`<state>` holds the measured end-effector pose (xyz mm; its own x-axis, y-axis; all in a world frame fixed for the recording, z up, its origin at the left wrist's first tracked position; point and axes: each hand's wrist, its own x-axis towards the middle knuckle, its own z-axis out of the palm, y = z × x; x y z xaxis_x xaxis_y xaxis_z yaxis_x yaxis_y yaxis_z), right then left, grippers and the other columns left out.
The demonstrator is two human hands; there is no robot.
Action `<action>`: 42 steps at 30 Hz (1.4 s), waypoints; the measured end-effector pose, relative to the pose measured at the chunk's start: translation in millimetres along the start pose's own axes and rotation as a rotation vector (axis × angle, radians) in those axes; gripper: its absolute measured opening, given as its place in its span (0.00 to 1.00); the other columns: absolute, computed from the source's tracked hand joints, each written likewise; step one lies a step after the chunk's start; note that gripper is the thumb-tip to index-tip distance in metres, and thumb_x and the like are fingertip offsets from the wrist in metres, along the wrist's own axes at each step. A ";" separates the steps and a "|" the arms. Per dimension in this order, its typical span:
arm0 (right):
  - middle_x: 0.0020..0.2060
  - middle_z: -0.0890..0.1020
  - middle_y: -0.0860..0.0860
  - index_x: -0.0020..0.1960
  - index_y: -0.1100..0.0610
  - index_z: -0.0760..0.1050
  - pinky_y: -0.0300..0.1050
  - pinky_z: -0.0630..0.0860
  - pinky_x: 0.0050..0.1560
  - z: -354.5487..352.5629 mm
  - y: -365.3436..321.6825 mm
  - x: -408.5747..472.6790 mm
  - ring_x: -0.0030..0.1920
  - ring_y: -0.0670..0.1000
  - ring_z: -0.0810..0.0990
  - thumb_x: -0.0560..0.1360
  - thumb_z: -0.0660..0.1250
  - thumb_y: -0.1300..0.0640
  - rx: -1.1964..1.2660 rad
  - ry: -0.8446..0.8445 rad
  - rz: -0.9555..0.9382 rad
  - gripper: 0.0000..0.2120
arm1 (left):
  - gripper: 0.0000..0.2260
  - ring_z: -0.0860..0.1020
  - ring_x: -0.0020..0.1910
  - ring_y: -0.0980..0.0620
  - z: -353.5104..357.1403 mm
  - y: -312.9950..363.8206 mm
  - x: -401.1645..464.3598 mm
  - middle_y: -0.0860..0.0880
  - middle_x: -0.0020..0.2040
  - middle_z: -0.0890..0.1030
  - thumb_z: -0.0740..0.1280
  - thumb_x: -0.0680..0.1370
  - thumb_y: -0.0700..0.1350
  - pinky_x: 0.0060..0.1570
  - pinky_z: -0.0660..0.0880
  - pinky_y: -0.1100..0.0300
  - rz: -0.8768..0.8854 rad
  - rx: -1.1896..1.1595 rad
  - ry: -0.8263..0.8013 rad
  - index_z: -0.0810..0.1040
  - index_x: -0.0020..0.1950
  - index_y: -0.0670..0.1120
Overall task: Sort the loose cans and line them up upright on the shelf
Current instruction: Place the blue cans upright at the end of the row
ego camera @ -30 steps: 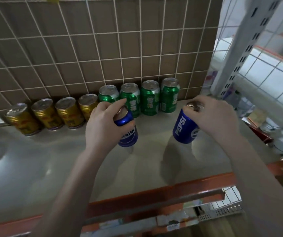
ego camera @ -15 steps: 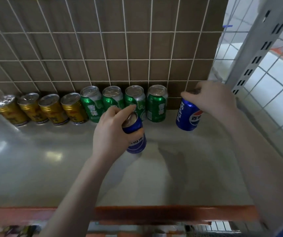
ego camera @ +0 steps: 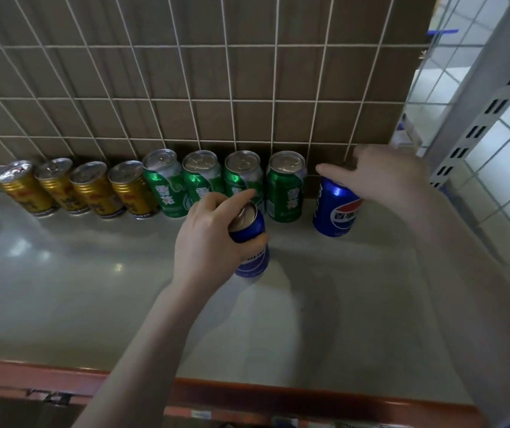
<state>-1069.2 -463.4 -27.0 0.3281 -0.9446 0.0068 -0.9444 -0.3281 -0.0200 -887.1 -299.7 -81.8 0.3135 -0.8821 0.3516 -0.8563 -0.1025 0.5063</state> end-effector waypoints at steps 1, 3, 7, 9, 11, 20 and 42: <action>0.53 0.79 0.56 0.62 0.57 0.71 0.45 0.72 0.42 -4.8 4.1 1.9 0.50 0.56 0.76 0.71 0.52 0.27 0.060 -0.068 -0.049 0.37 | 0.29 0.74 0.53 0.46 0.2 -0.6 0.7 0.47 0.55 0.76 0.75 0.67 0.51 0.46 0.73 0.54 0.007 -0.003 0.000 0.73 0.68 0.53; 0.68 0.71 0.53 0.72 0.51 0.63 0.47 0.71 0.55 -15.5 10.6 3.9 0.64 0.55 0.71 0.73 0.61 0.35 0.253 -0.243 -0.195 0.33 | 0.29 0.74 0.53 0.46 0.4 -1.0 1.7 0.47 0.55 0.76 0.75 0.67 0.51 0.45 0.72 0.55 0.015 -0.007 -0.004 0.73 0.68 0.53; 0.68 0.71 0.48 0.71 0.49 0.66 0.43 0.71 0.55 -23.0 14.2 8.4 0.62 0.50 0.71 0.70 0.73 0.54 0.297 -0.344 -0.354 0.32 | 0.29 0.73 0.53 0.48 0.1 -1.3 3.5 0.48 0.56 0.76 0.74 0.67 0.52 0.45 0.67 0.58 0.026 0.006 -0.031 0.73 0.68 0.53; 0.64 0.74 0.49 0.68 0.50 0.70 0.43 0.73 0.51 -20.8 12.3 12.4 0.56 0.49 0.73 0.69 0.73 0.53 0.281 -0.297 -0.353 0.29 | 0.30 0.73 0.54 0.49 -0.5 -1.3 3.9 0.48 0.56 0.75 0.74 0.67 0.52 0.46 0.67 0.59 0.030 0.005 -0.043 0.73 0.68 0.53; 0.62 0.76 0.51 0.67 0.51 0.71 0.43 0.73 0.47 -19.2 8.4 15.3 0.52 0.49 0.73 0.69 0.73 0.50 0.261 -0.250 -0.329 0.28 | 0.30 0.73 0.54 0.49 -1.3 -1.2 4.4 0.49 0.56 0.75 0.74 0.67 0.52 0.46 0.68 0.59 0.036 0.002 -0.052 0.72 0.68 0.54; 0.59 0.77 0.53 0.66 0.55 0.72 0.43 0.69 0.42 -14.3 -4.8 21.0 0.48 0.49 0.71 0.69 0.72 0.44 0.232 -0.133 -0.287 0.29 | 0.30 0.72 0.55 0.49 -1.1 1.8 6.0 0.50 0.58 0.75 0.74 0.68 0.55 0.46 0.68 0.59 0.060 0.025 -0.094 0.72 0.69 0.55; 0.60 0.77 0.57 0.66 0.57 0.71 0.48 0.71 0.54 41.4 15.2 -66.8 0.58 0.56 0.76 0.78 0.61 0.48 0.432 0.151 0.073 0.20 | 0.36 0.67 0.61 0.64 -31.3 -16.5 35.3 0.61 0.64 0.67 0.74 0.70 0.46 0.53 0.72 0.71 0.148 -0.215 -0.647 0.59 0.71 0.64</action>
<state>-1104.7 -405.3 -69.1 0.2241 -0.9651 0.1352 -0.8589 -0.2612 -0.4406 -849.1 -314.7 -53.0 -0.1654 -0.9832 -0.0773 -0.7501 0.0746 0.6571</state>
